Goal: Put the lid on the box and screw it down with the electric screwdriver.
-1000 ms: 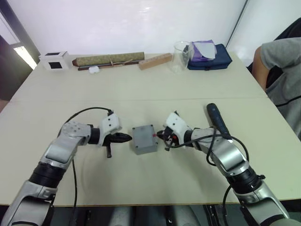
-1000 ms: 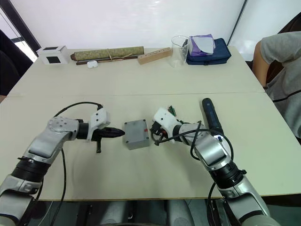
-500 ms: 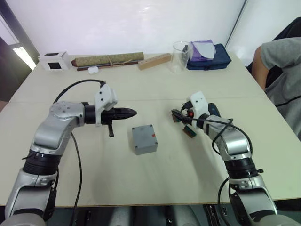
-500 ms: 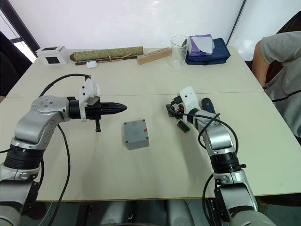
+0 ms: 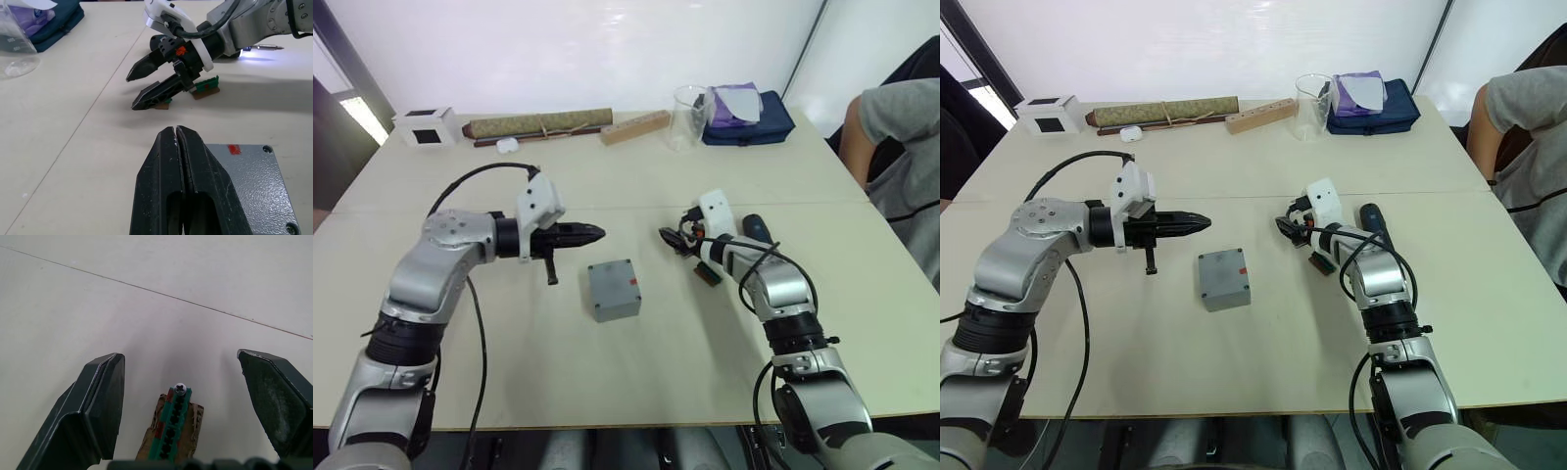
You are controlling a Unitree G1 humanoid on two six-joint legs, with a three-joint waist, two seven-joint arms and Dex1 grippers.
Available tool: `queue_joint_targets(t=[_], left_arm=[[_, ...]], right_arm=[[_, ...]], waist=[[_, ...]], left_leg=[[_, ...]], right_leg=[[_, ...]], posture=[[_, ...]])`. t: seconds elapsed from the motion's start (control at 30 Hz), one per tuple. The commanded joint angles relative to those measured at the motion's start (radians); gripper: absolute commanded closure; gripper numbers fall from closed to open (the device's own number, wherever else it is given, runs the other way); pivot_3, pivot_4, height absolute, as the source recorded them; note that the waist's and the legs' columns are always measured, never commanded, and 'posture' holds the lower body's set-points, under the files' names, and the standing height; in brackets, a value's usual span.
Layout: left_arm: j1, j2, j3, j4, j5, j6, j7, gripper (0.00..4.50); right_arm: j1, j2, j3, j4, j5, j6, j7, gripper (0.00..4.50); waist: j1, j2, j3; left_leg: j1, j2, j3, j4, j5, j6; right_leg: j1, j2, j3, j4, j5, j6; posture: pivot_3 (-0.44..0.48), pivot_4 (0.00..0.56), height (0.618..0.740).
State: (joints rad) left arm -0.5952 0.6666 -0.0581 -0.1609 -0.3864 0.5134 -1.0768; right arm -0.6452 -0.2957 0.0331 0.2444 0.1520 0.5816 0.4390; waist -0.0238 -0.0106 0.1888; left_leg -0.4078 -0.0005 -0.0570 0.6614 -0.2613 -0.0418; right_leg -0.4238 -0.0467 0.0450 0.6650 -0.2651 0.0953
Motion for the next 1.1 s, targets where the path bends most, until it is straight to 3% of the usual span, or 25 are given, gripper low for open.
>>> queue_joint_targets(t=[0.03,0.27,0.3,0.33,0.8,1.1], left_arm=[[-0.003,0.009,0.015,-0.036,-0.015,-0.002,0.006,4.5],[-0.007,0.007,0.011,-0.034,-0.015,-0.002,0.01,4.5],[-0.007,0.007,0.011,-0.033,-0.016,-0.002,0.011,4.5],[-0.008,0.006,0.011,-0.032,-0.016,-0.001,0.011,4.5],[0.001,0.014,0.01,-0.043,-0.024,0.011,0.009,4.5],[0.049,0.075,0.023,-0.04,-0.029,-0.004,-0.037,4.5]], right_arm=[[-0.02,-0.002,-0.002,-0.014,-0.001,-0.009,0.008,1.11],[-0.007,-0.005,0.012,-0.024,-0.008,0.015,0.021,3.7],[-0.006,-0.005,0.013,-0.026,-0.009,0.02,0.021,4.31],[-0.006,-0.005,0.014,-0.025,-0.011,0.023,0.021,4.45],[-0.038,-0.027,-0.04,-0.19,0.049,0.13,0.013,4.45],[-0.014,-0.023,-0.009,-0.589,0.283,0.467,0.1,4.45]], waist=[[0.0,0.0,0.0],[-0.003,0.0,0.0],[-0.004,0.0,0.0],[-0.005,0.0,0.0],[-0.021,0.0,0.0],[-0.021,0.0,0.0]], left_leg=[[0.0,0.0,0.0,0.0,0.0,0.0],[0.0,0.0,0.0,0.0,0.0,0.0],[0.0,0.0,0.0,0.0,0.0,0.0],[0.0,0.0,0.0,0.0,0.0,0.0],[0.0,0.0,-0.001,0.0,0.0,0.0],[0.0,0.001,-0.001,0.0,0.0,0.0]], right_leg=[[0.0,0.0,0.0,0.0,0.0,0.0],[0.0,0.0,0.0,0.0,0.0,0.0],[0.0,0.0,0.0,0.0,0.0,0.0],[0.0,0.0,0.0,0.0,0.0,0.0],[0.0,0.0,0.0,0.0,0.0,0.0],[0.0,0.0,0.0,0.0,0.0,0.0]], posture=[[0.0,0.15,0.736],[0.0,0.15,0.736],[0.0,0.15,0.736],[0.0,0.15,0.736],[0.0,0.15,0.736],[0.0,0.15,0.736]])
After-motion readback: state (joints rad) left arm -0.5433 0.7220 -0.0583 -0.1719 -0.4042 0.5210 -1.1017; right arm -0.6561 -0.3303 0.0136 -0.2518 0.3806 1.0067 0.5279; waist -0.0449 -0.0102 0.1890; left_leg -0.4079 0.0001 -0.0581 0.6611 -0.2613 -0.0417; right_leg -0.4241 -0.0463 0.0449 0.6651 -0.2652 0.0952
